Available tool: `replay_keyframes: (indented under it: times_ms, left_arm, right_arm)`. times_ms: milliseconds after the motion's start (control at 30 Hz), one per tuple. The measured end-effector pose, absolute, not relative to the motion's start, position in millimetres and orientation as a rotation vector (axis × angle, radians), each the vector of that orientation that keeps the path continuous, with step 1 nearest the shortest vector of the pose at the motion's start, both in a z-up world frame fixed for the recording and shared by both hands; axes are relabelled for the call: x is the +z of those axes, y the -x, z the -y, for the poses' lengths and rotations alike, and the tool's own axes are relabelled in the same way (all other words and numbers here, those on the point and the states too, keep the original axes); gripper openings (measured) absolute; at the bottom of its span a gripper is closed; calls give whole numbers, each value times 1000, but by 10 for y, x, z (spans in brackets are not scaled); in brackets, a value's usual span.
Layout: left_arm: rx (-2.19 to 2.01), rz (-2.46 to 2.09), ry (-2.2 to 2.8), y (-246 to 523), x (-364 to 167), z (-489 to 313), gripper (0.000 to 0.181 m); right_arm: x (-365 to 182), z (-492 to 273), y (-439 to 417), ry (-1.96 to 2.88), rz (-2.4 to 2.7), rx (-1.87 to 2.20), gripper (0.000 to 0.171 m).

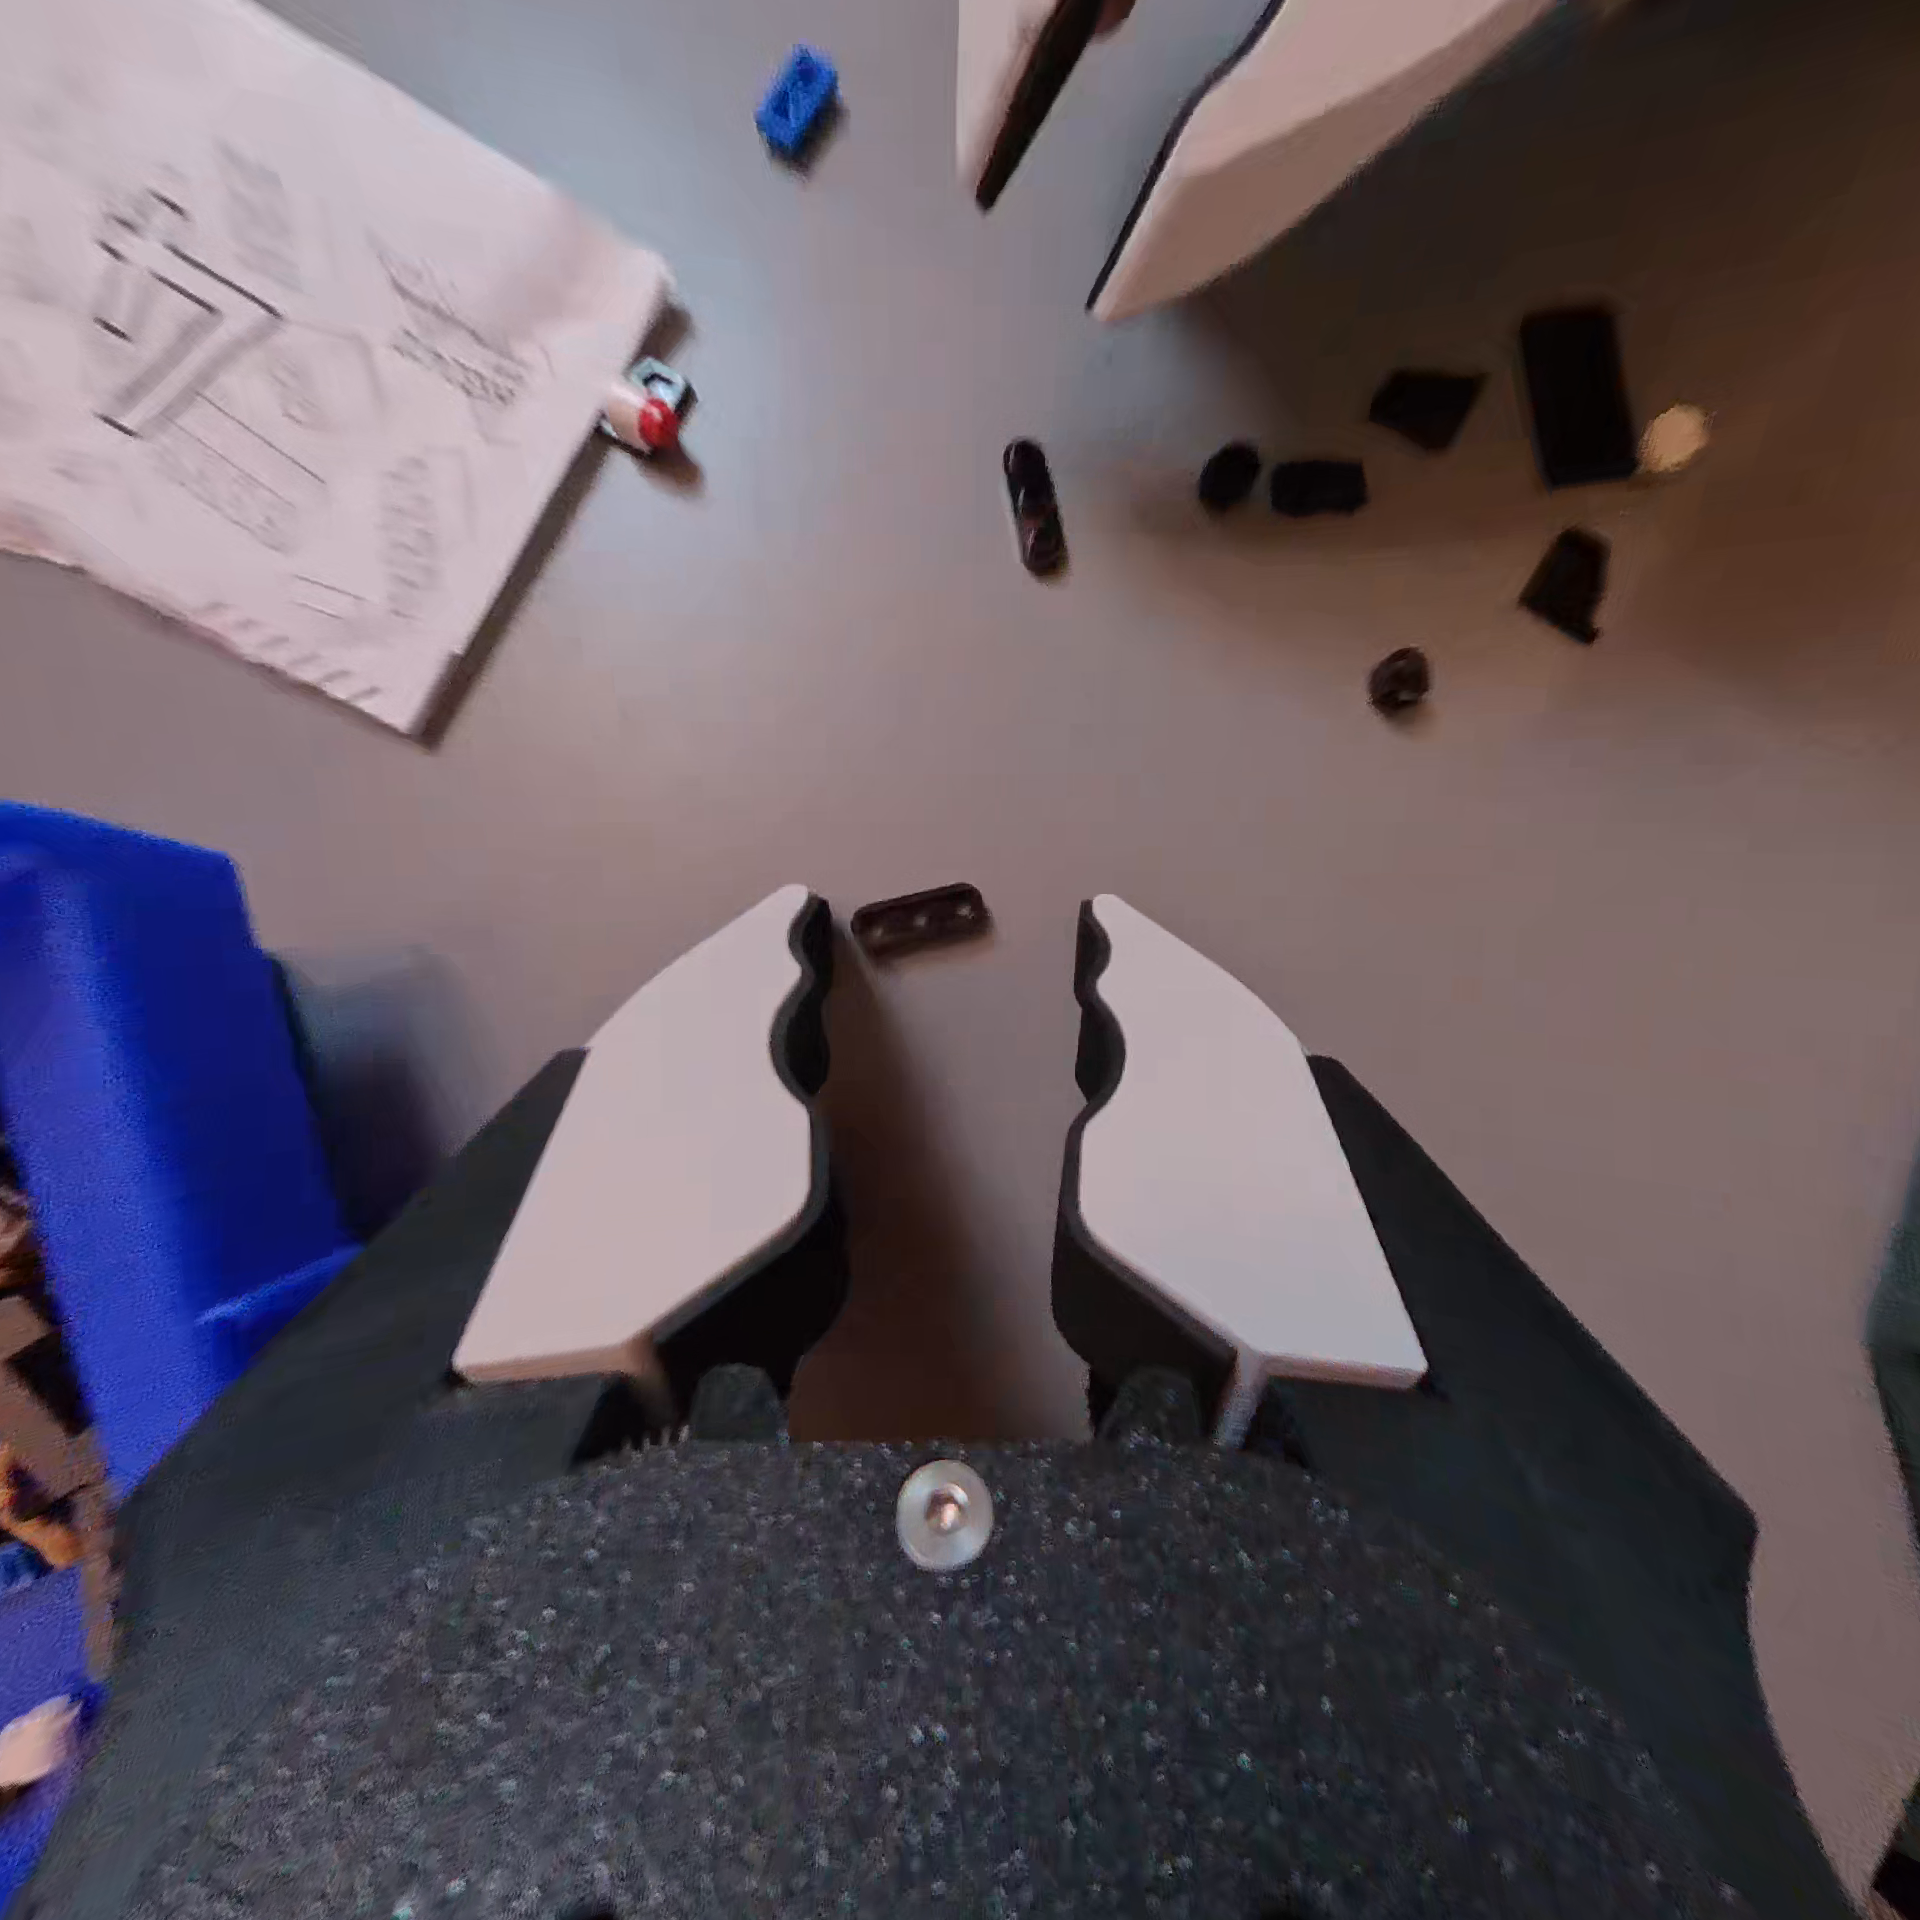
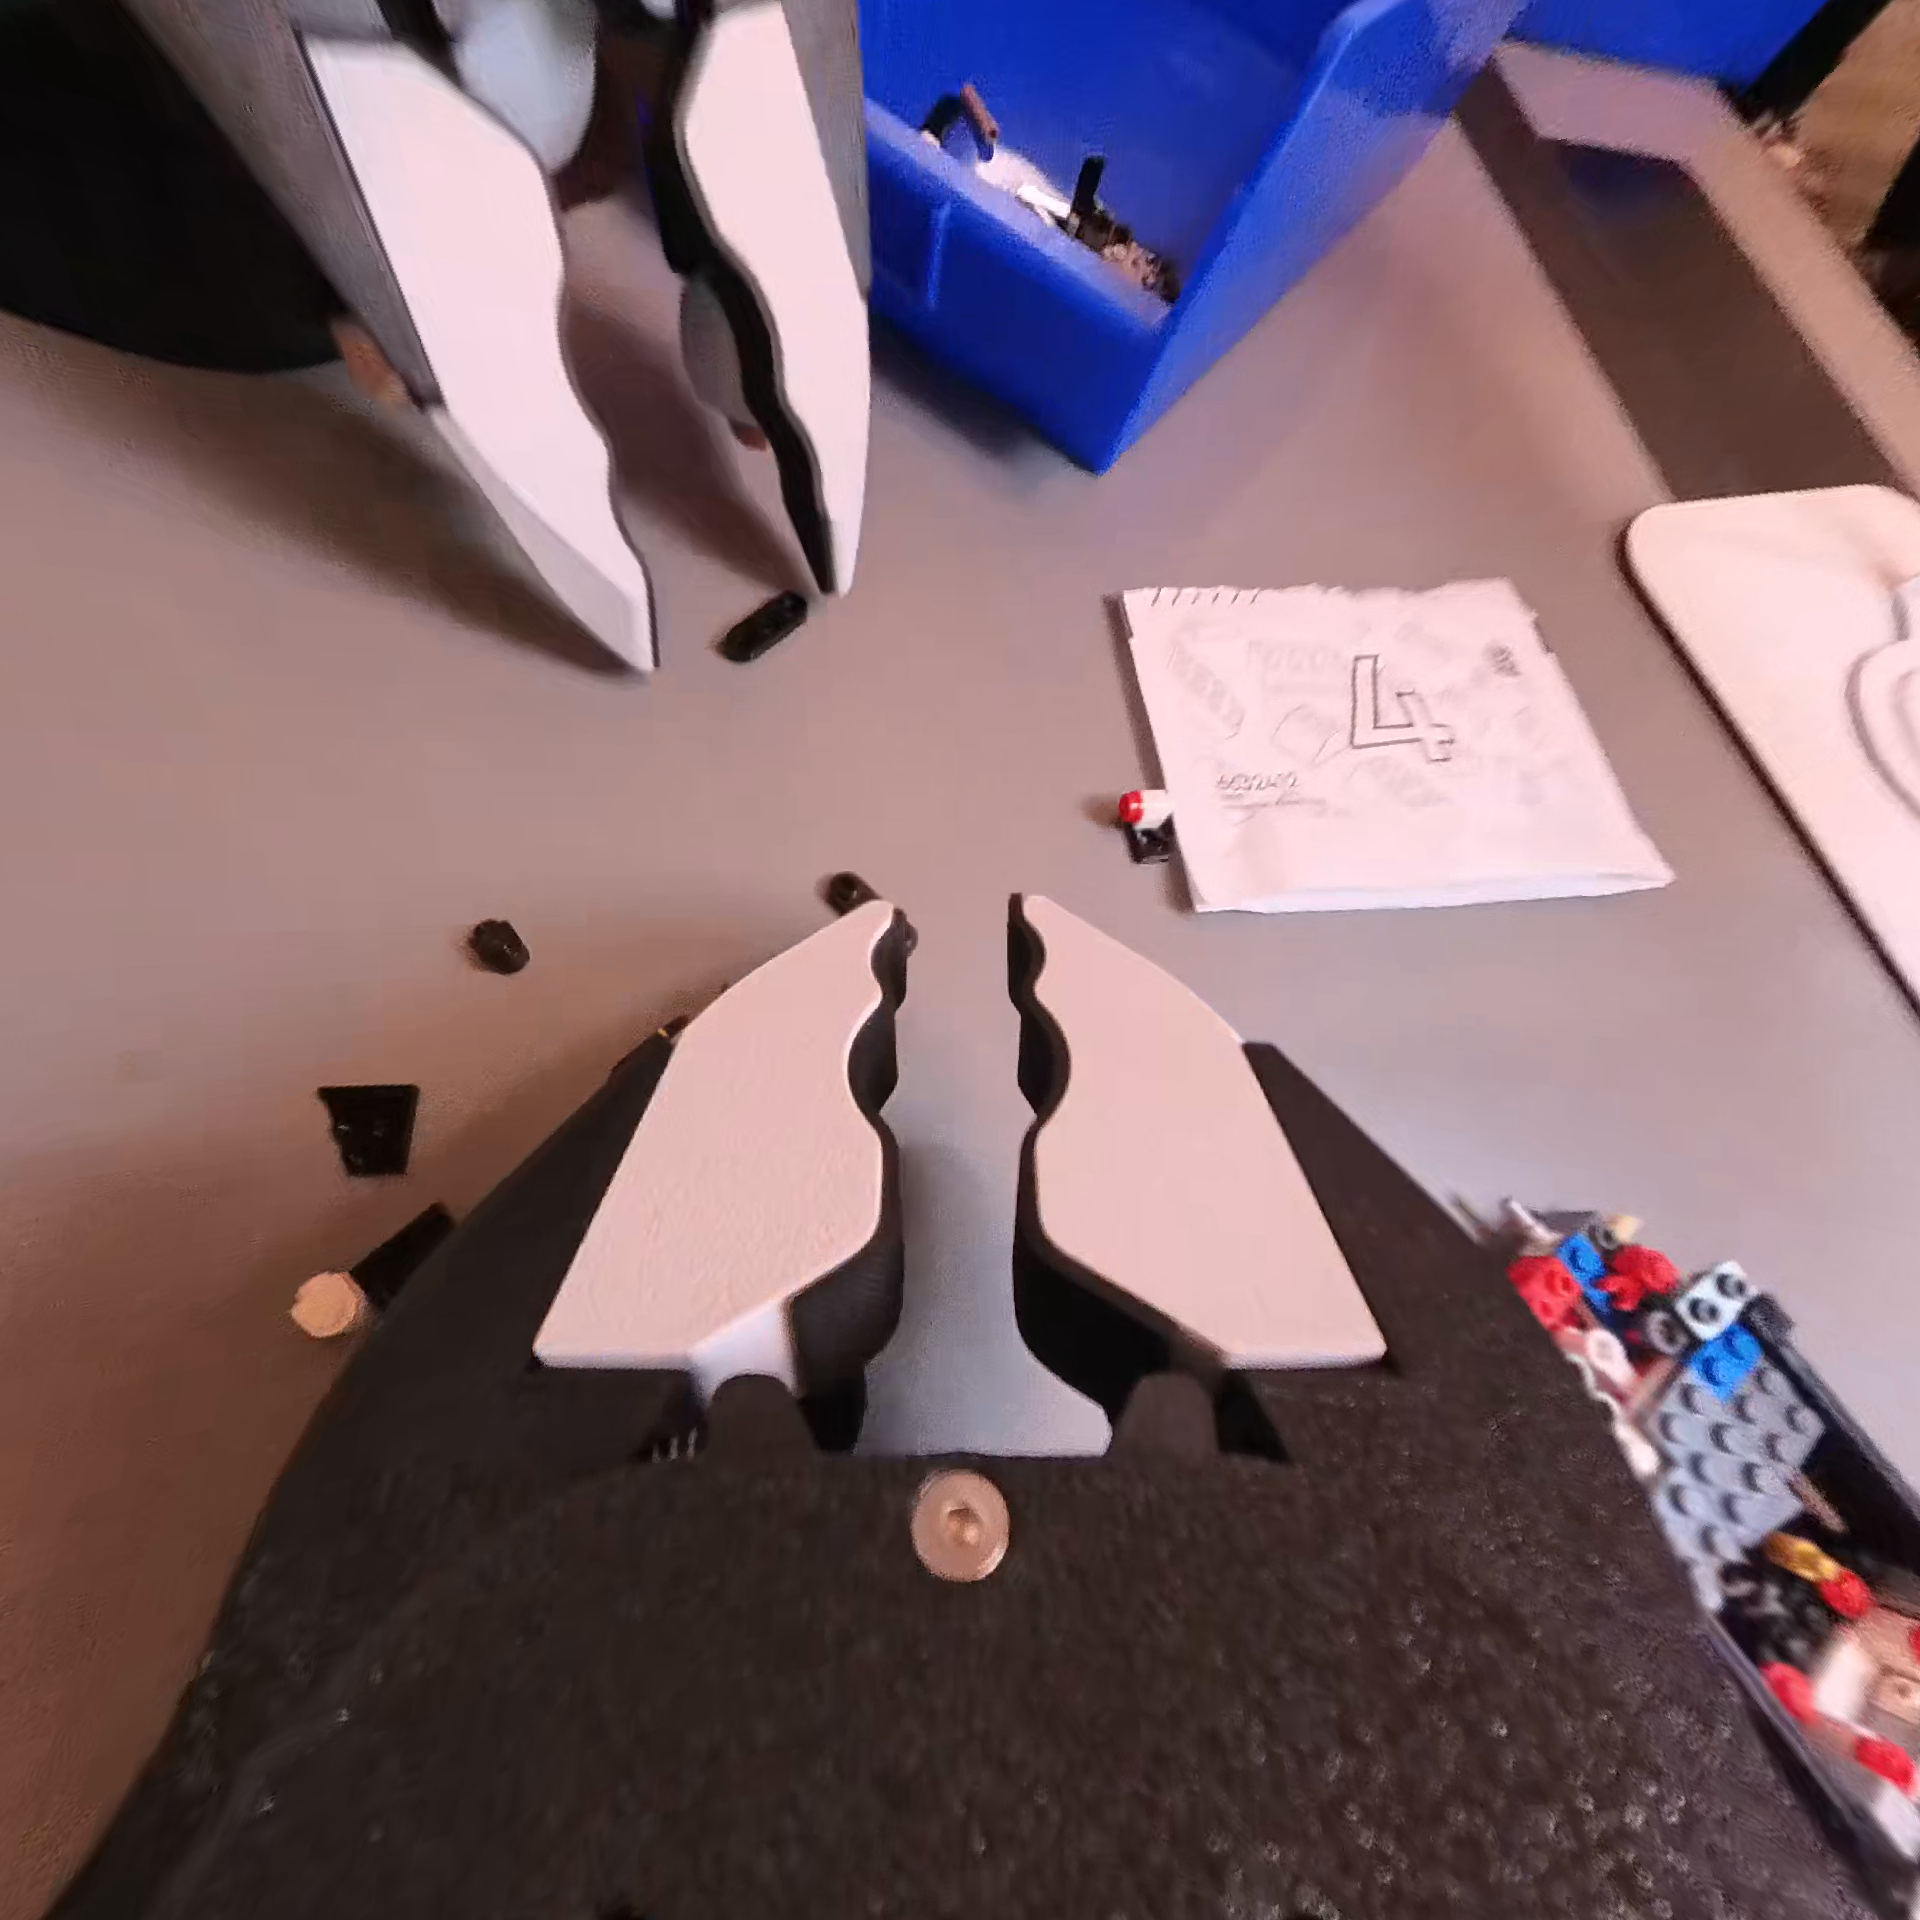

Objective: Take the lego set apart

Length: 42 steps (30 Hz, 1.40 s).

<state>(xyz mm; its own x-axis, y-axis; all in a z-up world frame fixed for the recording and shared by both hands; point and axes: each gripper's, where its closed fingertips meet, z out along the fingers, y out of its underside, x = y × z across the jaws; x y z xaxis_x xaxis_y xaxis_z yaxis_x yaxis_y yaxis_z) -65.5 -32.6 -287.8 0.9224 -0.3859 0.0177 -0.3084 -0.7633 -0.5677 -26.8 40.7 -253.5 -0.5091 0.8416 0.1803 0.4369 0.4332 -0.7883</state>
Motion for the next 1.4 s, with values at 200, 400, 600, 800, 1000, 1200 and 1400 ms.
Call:
replay_keyframes:
  times_ms: [200,400,600,800,1000,1200,1400]
  left_arm:
    - [-268,-520,2508,550,-2890,342,0]
    - [-262,-517,2376,606,-2541,354,0]
    - [-201,-505,2383,804,-2470,468,2]
    - [-198,-657,2466,710,-2771,516,31]
    - [-236,-753,2431,703,-2864,457,33]
    - [-364,-822,2460,592,-2865,612,24]
    - [-342,-855,2407,532,-2873,539,27]
  right_arm:
    - [-2646,-375,280,1076,2233,938,19]
    - [-2761,-295,332,1057,2367,893,21]
    - [-2850,-256,276,1047,2447,833,9]
    - [-2820,-237,181,1010,2447,870,8]
    - [-2673,-281,58,1028,2394,966,7]
    - [-2662,-343,-27,1047,2373,983,7]
    - [-2665,-330,-36,1041,2379,991,8]
